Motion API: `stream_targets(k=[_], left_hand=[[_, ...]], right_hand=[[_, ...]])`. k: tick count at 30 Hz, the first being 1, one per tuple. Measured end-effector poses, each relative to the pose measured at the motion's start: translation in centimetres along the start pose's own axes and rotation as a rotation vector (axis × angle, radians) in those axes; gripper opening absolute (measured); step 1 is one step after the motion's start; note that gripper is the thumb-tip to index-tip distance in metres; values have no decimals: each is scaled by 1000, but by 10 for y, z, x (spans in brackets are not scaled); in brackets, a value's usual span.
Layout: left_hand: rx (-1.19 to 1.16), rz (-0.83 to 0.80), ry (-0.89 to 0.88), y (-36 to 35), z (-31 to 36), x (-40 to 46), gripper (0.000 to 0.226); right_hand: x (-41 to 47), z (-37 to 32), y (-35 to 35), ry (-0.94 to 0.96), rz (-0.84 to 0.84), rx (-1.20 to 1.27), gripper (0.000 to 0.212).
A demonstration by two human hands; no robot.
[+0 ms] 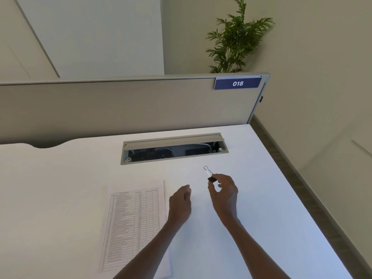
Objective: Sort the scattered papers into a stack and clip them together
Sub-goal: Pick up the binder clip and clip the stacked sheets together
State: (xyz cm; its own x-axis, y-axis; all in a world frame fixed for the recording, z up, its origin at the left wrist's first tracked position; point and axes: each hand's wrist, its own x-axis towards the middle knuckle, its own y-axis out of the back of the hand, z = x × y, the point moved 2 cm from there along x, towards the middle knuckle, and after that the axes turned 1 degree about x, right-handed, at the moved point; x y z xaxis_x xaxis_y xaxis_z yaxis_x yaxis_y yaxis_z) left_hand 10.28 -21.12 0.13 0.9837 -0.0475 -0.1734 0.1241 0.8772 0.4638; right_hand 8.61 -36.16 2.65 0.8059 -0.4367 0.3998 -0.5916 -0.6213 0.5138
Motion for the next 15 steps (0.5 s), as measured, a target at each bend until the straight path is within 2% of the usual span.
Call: stream_targets(k=[3, 6, 11, 15], left_hand=[[-370, 22, 150, 24, 23, -13, 25], [-608, 28, 244, 48, 35, -25, 23], [-812, -30, 334, 98, 42, -48, 26], [-871, -58, 359, 137, 37, -62, 25]], right_hand=[[-19, -34, 5, 46, 3, 55, 22], [-36, -58, 5, 50, -38, 89, 24], [-60, -104, 2, 105, -94, 131, 27], [-74, -135, -2, 155, -116, 165, 29]])
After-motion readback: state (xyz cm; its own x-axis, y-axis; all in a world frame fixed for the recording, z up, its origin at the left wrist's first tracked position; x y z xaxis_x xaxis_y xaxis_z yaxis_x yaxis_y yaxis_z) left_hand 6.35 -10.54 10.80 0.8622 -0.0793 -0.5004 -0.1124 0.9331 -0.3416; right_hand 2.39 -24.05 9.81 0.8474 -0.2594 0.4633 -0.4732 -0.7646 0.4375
